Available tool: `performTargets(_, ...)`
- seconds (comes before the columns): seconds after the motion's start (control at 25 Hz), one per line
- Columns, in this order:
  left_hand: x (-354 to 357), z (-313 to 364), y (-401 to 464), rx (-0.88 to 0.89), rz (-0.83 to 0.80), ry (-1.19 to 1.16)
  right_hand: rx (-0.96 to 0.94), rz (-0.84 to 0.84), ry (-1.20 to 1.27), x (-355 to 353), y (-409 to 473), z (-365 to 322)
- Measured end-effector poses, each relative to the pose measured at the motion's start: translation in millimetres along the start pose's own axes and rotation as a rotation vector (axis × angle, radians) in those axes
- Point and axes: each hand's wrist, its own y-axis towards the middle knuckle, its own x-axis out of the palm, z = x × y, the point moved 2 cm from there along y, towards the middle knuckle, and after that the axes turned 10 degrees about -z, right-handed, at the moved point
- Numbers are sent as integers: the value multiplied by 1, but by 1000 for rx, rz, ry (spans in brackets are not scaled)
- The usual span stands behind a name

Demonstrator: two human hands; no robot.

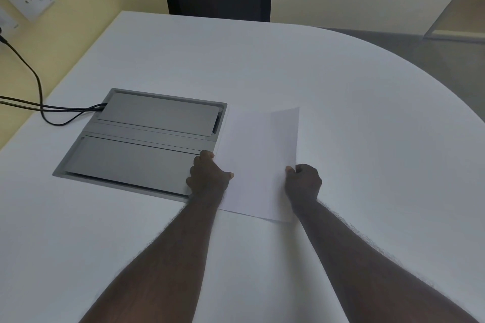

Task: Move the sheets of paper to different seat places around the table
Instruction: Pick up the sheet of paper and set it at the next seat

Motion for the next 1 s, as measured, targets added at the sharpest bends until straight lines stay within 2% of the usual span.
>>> performTargets(0.28, -6, -9, -1, 2, 57, -228, -18, 16, 77, -9, -5, 1)
performTargets(0.52, -24, -4, -17, 27, 86, -331, -13, 28, 134, -23, -20, -15)
performTargets(1.0, -110, 4, -109, 159, 137, -469, -175, 79, 206, -83, -116, -74)
